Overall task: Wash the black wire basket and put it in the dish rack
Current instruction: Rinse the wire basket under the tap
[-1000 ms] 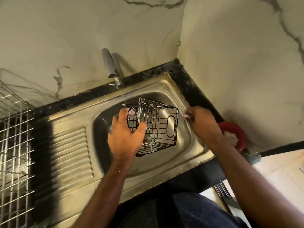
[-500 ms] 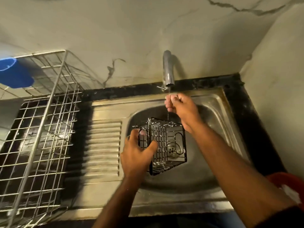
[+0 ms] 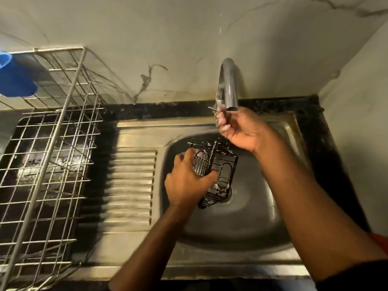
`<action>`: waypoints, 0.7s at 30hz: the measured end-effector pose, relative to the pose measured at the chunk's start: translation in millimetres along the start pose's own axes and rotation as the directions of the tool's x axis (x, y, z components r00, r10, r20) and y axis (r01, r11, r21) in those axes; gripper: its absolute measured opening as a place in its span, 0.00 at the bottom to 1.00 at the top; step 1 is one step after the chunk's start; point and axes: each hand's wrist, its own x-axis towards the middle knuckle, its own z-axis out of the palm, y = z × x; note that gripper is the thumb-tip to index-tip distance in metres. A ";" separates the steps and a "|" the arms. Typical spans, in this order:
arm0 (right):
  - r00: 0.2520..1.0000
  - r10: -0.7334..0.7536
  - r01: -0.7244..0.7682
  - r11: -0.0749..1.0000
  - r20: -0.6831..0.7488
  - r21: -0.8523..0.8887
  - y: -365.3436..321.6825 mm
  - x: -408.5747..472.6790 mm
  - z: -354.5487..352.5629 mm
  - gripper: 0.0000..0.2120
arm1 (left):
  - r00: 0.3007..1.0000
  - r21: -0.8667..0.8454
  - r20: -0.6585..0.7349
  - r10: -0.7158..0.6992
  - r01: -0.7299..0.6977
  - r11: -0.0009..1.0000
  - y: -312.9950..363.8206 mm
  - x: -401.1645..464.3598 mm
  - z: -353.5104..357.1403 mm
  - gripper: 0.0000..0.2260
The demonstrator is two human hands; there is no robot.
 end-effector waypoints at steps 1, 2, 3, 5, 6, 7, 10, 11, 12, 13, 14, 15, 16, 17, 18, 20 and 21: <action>0.998 -0.057 0.054 0.996 -0.035 -0.073 -2.3 -3.2 -1.8 0.08 | 0.999 0.039 0.012 0.038 -0.038 0.999 3.2 3.7 0.6 0.32; 0.994 -0.100 0.089 0.978 -0.049 -0.187 -4.9 -8.0 -2.9 0.08 | 0.997 0.087 0.028 0.075 -0.077 0.993 6.9 6.9 1.3 0.32; 0.991 -0.132 0.116 0.949 -0.033 -0.294 -6.5 -11.9 -4.0 0.08 | 0.993 0.133 0.045 0.108 -0.113 0.985 10.4 10.4 2.1 0.32; 0.986 -0.167 0.163 0.923 0.018 -0.349 -8.7 -20.2 -6.5 0.08 | 0.984 0.195 0.072 0.161 -0.172 0.965 18.2 16.2 3.2 0.33; 0.982 -0.188 0.184 0.907 0.025 -0.378 -9.7 -24.2 -7.2 0.08 | 0.981 0.213 0.084 0.177 -0.192 0.958 21.2 19.0 4.4 0.33; 0.977 -0.209 0.202 0.860 0.037 -0.468 -11.3 -28.7 -8.3 0.10 | 0.976 0.231 0.095 0.196 -0.213 0.949 24.1 20.9 5.9 0.33; 0.962 -0.254 0.251 0.693 0.096 -0.676 -12.3 -41.2 -12.5 0.10 | 0.955 0.301 0.119 0.272 -0.296 0.906 32.4 25.3 8.8 0.31; 0.948 -0.306 0.280 0.663 0.091 -0.695 -13.0 -45.2 -12.6 0.09 | 0.947 0.320 0.126 0.296 -0.321 0.891 35.1 27.2 8.7 0.31; 0.928 -0.364 0.305 0.626 0.077 -0.717 -13.4 -46.8 -13.4 0.07 | 0.940 0.336 0.131 0.316 -0.342 0.878 37.4 29.5 8.3 0.31; 0.912 -0.404 0.317 0.596 0.066 -0.738 -13.0 -46.7 -13.8 0.07 | 0.933 0.350 0.135 0.333 -0.359 0.865 39.0 32.4 8.2 0.31; 0.905 -0.420 0.327 0.583 0.069 -0.743 -12.1 -45.9 -13.8 0.08 | 0.928 0.364 0.139 0.347 -0.374 0.853 40.3 35.1 8.5 0.32; 0.904 -0.421 0.338 0.596 0.075 -0.729 -9.6 -44.8 -11.9 0.07 | 0.923 0.376 0.143 0.357 -0.385 0.843 41.3 37.5 8.6 0.32; 0.907 -0.417 0.338 0.625 0.066 -0.703 -6.7 -41.4 -10.0 0.06 | 0.918 0.389 0.147 0.368 -0.396 0.832 41.7 39.5 9.0 0.33; 0.911 -0.410 0.321 0.656 0.034 -0.683 -3.8 -37.9 -7.5 0.06 | 0.912 0.400 0.155 0.379 -0.409 0.821 41.6 40.9 9.4 0.33; 0.917 -0.398 0.287 0.675 -0.008 -0.679 -0.9 -33.0 -4.6 0.06 | 0.907 0.411 0.165 0.388 -0.421 0.809 40.6 41.9 11.0 0.33; 0.927 -0.369 0.215 0.668 -0.067 -0.712 2.6 -24.1 4.6 0.11 | 0.897 0.429 0.181 0.403 -0.441 0.788 37.6 42.6 15.3 0.33; 0.927 -0.363 0.187 0.663 -0.092 -0.724 5.4 -20.4 10.1 0.14 | 0.892 0.435 0.192 0.409 -0.450 0.780 36.1 42.3 17.5 0.33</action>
